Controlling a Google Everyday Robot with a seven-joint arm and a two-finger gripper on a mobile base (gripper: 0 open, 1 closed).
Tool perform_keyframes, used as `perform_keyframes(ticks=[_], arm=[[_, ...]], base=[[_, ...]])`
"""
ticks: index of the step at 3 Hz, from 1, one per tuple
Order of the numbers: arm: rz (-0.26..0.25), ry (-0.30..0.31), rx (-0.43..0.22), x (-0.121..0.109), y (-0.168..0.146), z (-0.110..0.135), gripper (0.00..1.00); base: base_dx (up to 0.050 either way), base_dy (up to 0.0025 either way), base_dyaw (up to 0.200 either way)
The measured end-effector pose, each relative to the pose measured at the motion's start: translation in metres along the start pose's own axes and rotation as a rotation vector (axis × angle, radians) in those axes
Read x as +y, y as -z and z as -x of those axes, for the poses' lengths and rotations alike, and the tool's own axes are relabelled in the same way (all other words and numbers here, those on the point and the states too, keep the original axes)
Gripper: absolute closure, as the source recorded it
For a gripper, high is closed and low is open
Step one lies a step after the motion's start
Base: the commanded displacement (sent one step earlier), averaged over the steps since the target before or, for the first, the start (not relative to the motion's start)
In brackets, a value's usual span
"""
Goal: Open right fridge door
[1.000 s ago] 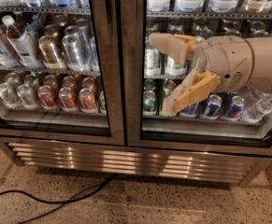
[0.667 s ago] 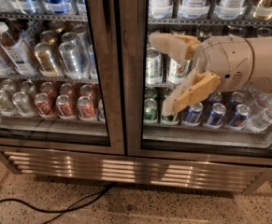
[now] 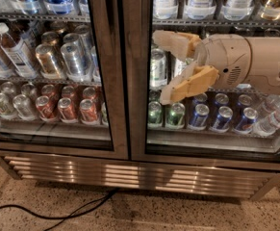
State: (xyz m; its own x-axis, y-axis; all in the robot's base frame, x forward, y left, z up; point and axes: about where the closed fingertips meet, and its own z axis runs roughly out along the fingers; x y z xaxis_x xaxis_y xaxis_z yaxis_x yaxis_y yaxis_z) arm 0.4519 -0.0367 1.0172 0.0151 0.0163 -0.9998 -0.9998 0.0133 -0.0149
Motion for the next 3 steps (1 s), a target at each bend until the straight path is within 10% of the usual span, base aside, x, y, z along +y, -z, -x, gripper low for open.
perform_keyframes(ticks=[3], arm=[[0.019, 0.017, 0.088, -0.002, -0.014, 0.020, 0.00]], base=[[0.000, 0.00000, 0.000]])
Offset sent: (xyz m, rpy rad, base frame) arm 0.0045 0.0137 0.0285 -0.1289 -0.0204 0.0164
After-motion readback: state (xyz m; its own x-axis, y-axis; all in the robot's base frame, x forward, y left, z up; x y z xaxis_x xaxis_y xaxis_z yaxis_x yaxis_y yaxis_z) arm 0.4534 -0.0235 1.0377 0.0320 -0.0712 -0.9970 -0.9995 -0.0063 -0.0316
